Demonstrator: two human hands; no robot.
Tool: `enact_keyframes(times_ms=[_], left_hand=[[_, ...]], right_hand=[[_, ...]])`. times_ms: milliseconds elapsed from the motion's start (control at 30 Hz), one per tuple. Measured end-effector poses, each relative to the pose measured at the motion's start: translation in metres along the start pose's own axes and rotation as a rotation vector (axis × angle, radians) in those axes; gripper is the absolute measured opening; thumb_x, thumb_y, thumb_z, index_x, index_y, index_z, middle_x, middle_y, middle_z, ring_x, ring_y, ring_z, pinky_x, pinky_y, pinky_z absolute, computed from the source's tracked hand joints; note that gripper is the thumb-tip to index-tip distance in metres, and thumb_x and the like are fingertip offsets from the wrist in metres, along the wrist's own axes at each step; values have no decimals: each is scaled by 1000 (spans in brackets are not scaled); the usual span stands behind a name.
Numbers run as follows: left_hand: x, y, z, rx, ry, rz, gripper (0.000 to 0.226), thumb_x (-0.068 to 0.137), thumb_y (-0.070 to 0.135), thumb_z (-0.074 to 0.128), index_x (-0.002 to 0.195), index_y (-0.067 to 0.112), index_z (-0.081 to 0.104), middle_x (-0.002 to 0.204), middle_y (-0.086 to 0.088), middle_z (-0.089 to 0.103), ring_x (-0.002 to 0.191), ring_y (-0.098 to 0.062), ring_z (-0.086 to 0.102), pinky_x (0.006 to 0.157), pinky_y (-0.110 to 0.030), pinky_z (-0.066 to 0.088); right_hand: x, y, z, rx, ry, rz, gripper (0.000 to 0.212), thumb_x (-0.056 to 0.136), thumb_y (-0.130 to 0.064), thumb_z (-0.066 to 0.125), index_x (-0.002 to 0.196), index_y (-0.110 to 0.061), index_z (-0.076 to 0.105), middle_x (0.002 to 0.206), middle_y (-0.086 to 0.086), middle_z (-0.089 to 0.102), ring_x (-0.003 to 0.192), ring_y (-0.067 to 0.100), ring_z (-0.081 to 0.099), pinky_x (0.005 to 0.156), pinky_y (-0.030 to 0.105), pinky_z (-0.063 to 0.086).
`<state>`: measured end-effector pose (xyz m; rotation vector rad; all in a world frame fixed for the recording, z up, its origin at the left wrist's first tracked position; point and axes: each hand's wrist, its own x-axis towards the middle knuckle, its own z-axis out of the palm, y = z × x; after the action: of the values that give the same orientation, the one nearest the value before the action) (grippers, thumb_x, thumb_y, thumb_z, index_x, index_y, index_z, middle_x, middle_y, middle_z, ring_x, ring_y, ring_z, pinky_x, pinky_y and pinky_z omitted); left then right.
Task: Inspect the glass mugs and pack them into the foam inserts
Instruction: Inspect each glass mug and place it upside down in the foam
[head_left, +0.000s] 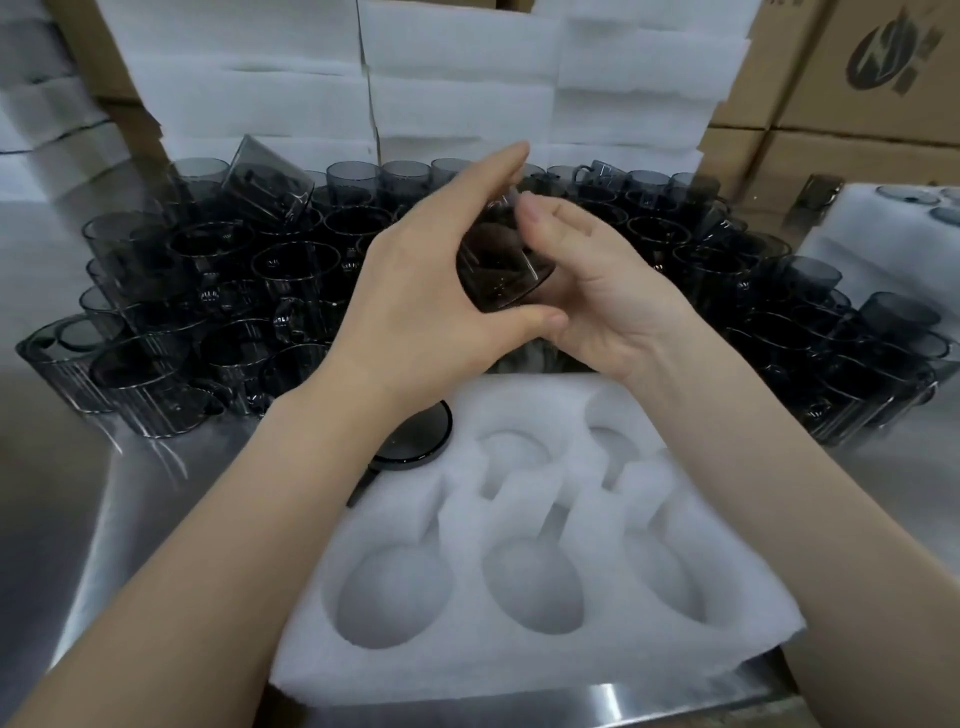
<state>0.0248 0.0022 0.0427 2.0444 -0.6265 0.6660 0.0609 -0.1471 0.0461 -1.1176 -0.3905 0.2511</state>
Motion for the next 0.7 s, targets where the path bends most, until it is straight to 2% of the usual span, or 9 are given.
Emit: enact_keyframes(times_ms=[67,133,267,400,533,700], left_hand=[[0,0,3,22,54,-17,83,69,26,85,143,18,47,131,17,54,118,12,43,99,1,28],[0,-1,4,31,72,-17,77,72,22,83,141,15,49,121,21,52,112,14,43,94,4,28],[-2,-1,4,17,37,51,74,72,13,81,140,12,50,126,14,54,119,0,51,104,-11,37],[-3,-2,5,-45,24,39,77,72,11,82,141,12,48,137,4,55,127,-3,50,110,-23,38],[-3,-2,5,-86,17,-4,78,72,13,84,142,15,48,137,7,55,128,-1,50,111,-23,38],[-3,0,4,-126,43,-27,73,73,24,81,139,18,51,126,19,55,122,5,51,108,-21,39]], right_hand=[[0,1,0,-64,54,-69,32,80,-20,71,107,-10,55,91,7,70,75,21,69,62,34,57],[0,1,0,-107,78,-112,27,83,-18,70,105,-13,55,90,5,69,75,21,67,63,35,54],[0,-2,-2,-75,147,-151,6,92,-15,63,92,-12,58,79,5,71,68,20,67,55,32,55],[0,0,-1,-103,195,-191,8,95,-14,61,89,-12,56,76,4,71,65,18,68,54,31,55],[-1,0,0,-131,203,-175,8,97,-18,59,91,-12,57,77,3,70,66,17,67,52,29,53],[-1,-2,1,-186,206,-130,16,100,-26,53,95,-14,63,85,7,67,76,22,64,59,34,55]])
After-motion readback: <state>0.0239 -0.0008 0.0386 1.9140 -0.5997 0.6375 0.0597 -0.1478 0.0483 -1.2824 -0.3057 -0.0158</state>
